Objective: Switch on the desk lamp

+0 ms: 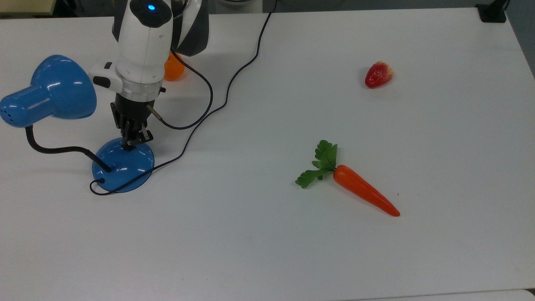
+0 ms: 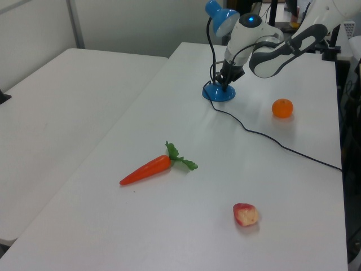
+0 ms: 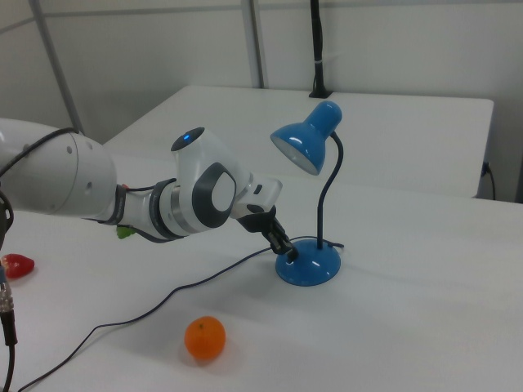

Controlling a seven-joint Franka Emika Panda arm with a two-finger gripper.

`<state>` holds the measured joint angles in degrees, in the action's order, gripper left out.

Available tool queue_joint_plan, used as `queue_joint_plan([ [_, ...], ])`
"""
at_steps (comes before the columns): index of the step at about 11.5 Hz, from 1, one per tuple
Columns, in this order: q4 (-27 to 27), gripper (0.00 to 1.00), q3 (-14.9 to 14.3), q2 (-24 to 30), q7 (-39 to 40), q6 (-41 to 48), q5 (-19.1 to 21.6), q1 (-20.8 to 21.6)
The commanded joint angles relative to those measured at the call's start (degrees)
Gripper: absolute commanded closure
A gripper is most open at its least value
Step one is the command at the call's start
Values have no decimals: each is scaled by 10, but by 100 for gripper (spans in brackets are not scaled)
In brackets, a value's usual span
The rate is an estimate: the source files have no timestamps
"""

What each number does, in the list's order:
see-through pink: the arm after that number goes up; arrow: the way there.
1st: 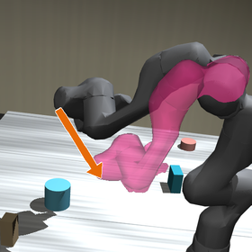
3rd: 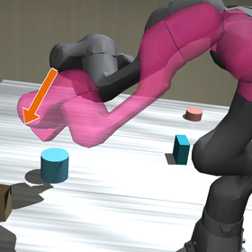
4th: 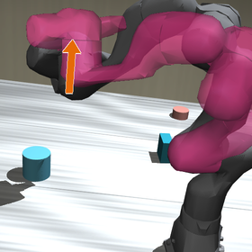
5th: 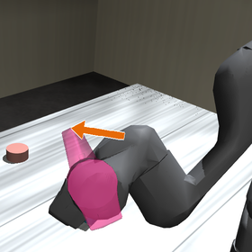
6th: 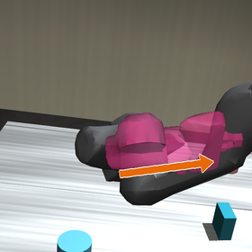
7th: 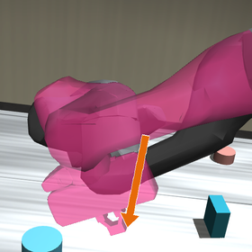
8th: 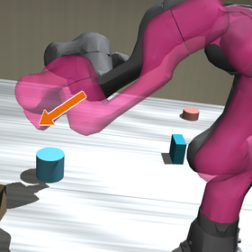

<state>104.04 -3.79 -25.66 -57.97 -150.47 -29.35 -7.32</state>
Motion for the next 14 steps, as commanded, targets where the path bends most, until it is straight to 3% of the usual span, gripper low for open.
queue_joint_plan([
  [1,-11,97,-4,-15,15,-18,17,1],
  [8,-28,97,-5,-35,16,-18,17,1],
  [12,-5,97,-4,9,25,-12,18,-1],
  [14,39,97,-4,54,50,-11,19,-6],
])
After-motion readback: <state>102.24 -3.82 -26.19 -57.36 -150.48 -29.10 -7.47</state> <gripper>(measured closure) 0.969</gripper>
